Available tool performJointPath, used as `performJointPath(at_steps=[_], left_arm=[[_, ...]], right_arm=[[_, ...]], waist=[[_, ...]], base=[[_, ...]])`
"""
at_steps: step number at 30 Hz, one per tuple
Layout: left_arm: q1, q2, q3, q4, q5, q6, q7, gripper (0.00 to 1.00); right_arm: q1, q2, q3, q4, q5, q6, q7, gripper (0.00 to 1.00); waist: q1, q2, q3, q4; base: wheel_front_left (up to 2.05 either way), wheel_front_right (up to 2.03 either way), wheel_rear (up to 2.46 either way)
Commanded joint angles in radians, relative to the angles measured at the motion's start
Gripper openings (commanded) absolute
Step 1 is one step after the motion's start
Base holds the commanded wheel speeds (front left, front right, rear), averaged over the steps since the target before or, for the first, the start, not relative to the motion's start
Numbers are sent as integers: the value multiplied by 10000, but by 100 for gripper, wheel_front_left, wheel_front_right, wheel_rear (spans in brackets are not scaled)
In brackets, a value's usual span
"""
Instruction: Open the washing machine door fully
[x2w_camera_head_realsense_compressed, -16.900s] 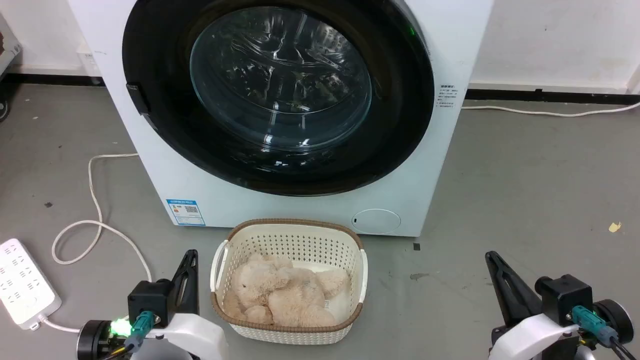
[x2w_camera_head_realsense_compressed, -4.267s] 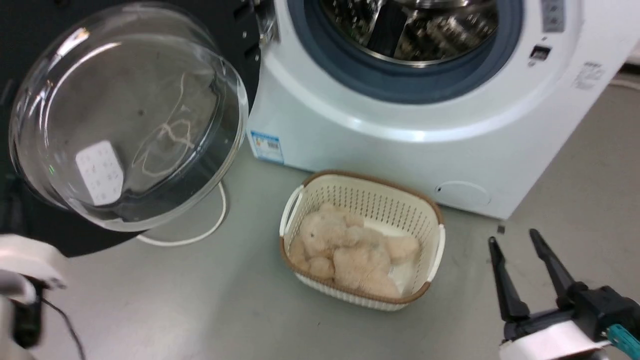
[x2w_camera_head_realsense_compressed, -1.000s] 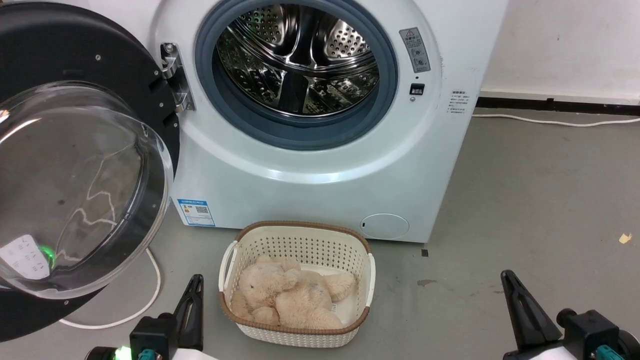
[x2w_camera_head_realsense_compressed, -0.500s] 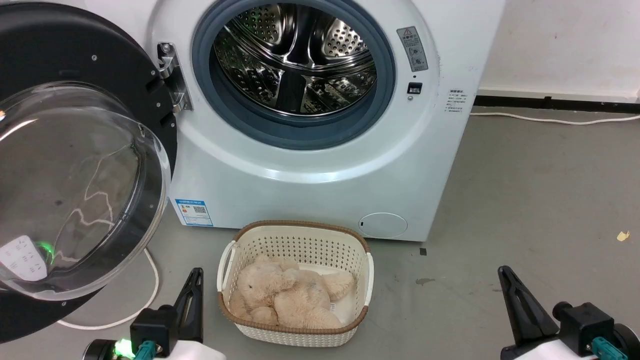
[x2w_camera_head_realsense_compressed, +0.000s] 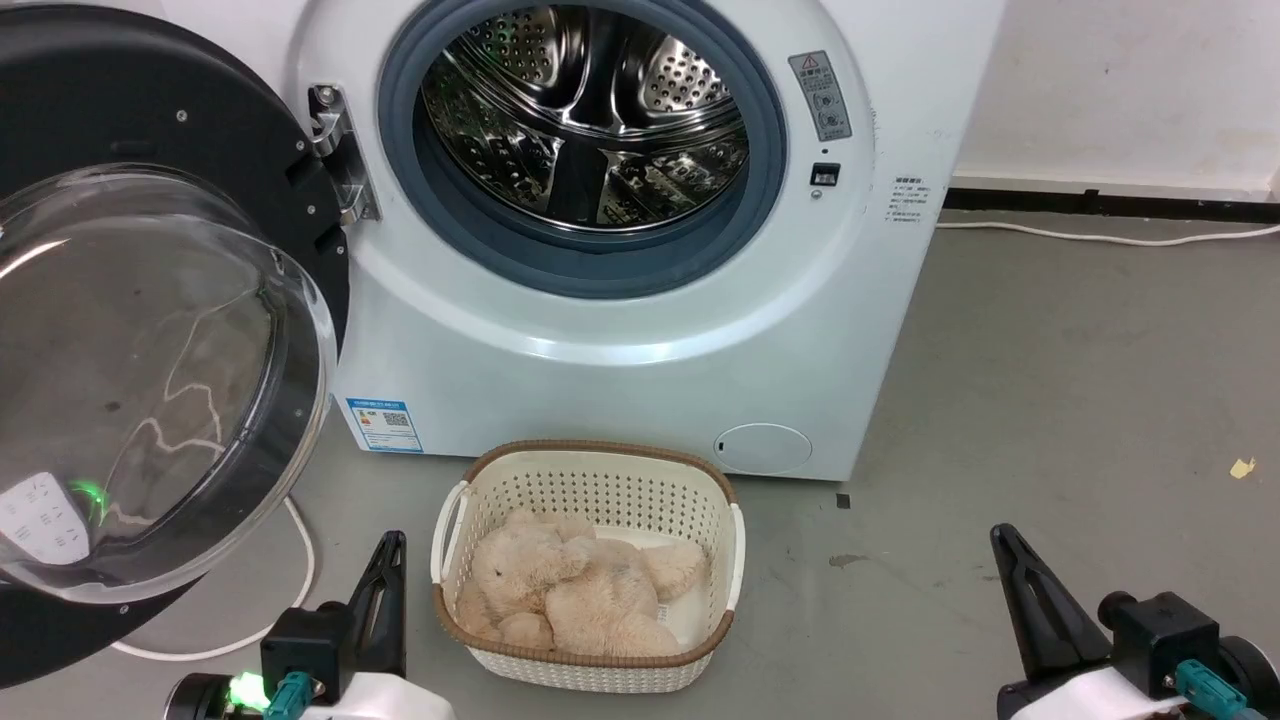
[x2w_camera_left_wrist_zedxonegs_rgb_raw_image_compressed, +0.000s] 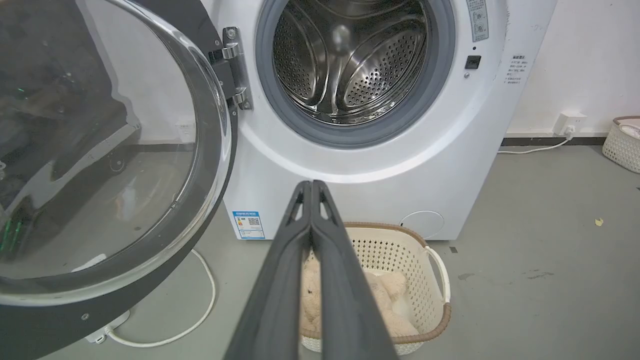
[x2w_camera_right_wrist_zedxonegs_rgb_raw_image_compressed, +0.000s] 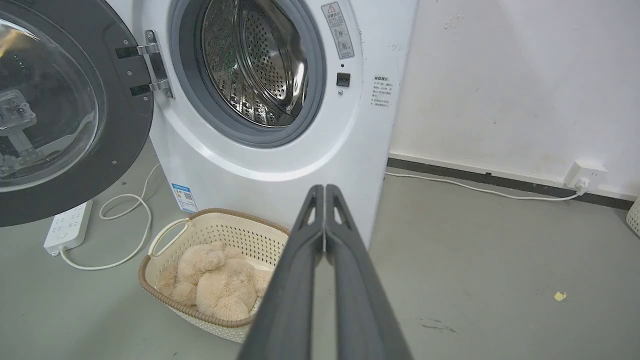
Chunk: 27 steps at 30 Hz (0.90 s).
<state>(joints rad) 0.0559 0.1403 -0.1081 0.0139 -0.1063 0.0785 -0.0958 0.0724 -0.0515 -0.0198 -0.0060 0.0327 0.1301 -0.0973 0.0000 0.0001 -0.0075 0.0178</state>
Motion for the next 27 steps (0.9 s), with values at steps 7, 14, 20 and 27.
performJointPath(at_steps=[7, 14, 20, 27], left_arm=[[-229, -177, 223, -55, 235, -152, 182, 0], [-285, -299, 368, -69, 374, -258, 313, 0], [-332, -403, 492, -81, 494, -350, 425, 0], [-388, -525, 635, -96, 633, -456, 555, 0]], right_arm=[[-241, 9, 48, 35, -121, 4, 194, 0], [-322, 9, 74, 39, -156, 4, 326, 0], [-392, 10, 95, 43, -185, 5, 438, 0], [-473, 11, 121, 47, -220, 5, 569, 0]], waist=[[0, -1, 12, -27], [0, -1, 22, -52], [0, -1, 32, -74], [0, -1, 42, -99]], base=[[0, 0, 0], [0, 0, 0], [0, 0, 0], [0, 0, 0]])
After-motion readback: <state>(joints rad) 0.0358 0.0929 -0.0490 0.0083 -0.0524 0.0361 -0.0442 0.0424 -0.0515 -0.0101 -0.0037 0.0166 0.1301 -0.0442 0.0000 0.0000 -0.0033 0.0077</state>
